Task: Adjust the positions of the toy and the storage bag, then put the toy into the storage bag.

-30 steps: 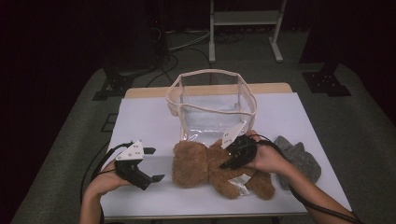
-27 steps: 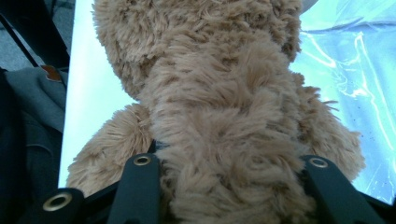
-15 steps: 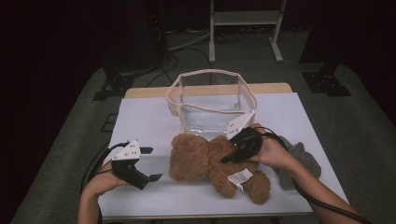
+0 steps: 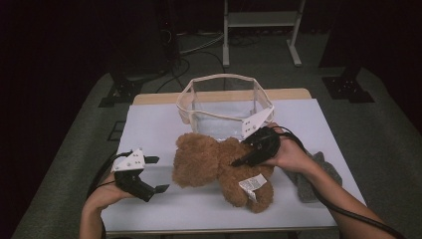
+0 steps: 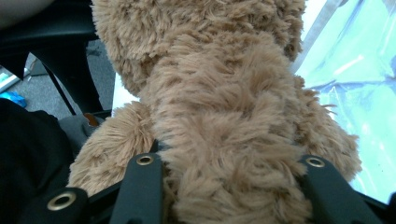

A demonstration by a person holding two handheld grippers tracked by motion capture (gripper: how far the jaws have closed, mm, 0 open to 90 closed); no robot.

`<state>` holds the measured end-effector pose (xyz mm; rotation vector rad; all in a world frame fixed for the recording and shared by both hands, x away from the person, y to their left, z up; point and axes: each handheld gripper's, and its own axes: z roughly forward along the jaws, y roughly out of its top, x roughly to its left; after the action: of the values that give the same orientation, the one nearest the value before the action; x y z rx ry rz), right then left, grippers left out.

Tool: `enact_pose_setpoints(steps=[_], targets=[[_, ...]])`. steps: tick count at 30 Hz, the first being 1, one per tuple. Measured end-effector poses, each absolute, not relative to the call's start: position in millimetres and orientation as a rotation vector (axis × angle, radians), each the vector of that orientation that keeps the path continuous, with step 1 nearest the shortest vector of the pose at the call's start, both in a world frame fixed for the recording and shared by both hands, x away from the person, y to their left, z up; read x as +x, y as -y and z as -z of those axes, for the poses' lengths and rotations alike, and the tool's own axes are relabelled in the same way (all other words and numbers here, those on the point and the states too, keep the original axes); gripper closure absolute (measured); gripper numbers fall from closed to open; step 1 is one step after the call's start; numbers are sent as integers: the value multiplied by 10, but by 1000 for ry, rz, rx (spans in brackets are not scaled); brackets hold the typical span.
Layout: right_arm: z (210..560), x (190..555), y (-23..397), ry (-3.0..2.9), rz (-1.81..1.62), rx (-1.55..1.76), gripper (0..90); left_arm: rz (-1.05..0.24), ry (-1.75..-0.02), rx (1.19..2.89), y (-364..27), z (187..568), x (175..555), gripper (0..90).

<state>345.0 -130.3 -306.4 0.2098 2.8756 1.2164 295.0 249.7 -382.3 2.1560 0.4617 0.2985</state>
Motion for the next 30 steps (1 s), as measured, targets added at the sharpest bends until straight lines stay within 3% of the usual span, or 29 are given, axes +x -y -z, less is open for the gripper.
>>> enact_pose_setpoints(steps=[15, 30], targets=[[2793, 3421, 1262, -2862, -1241, 169, 592, -304, -463, 2153, -2516, 3809, 2944, 30], [2251, 3481, 1202, -2854, -1289, 185, 591, -305, -479, 2153, -2568, 3834, 2940, 30]])
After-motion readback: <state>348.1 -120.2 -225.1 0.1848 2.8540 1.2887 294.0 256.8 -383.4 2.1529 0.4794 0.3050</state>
